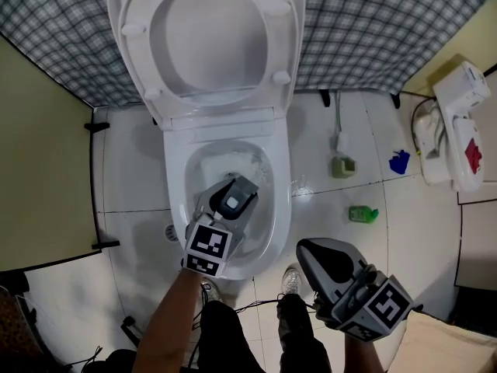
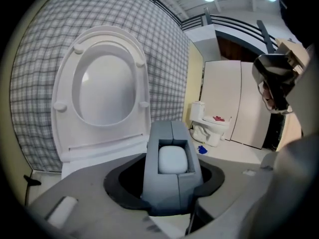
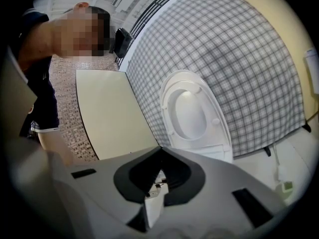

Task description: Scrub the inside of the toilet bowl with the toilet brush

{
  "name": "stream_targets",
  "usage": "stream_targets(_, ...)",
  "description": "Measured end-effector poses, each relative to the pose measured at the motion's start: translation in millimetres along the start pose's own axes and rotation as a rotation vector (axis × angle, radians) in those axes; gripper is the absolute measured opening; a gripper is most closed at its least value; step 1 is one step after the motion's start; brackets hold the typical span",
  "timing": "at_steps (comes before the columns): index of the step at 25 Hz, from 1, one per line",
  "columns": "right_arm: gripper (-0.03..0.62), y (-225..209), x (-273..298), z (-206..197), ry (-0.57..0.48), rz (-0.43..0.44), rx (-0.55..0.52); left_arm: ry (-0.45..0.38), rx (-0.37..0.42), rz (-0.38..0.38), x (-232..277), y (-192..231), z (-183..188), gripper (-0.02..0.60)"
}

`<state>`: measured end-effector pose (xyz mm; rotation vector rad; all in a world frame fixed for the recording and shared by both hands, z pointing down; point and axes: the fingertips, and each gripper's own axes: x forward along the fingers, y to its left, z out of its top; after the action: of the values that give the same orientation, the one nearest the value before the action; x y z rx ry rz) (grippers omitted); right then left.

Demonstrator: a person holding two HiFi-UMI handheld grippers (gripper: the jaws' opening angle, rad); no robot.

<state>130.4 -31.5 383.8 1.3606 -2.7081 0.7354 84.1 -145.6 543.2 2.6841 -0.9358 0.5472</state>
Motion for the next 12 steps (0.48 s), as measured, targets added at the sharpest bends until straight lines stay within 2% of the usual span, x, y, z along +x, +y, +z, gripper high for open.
stream_targets(7, 0.000, 7, -8, -9, -0.004, -0.012, 0.015, 0.091, 0.133, -0.177, -12, -37, -9, 0.218)
stream_targets(12, 0.002, 16, -11, -14, 0.006, -0.014, 0.015, 0.144, 0.193, -0.293, -27, -61, -17, 0.218)
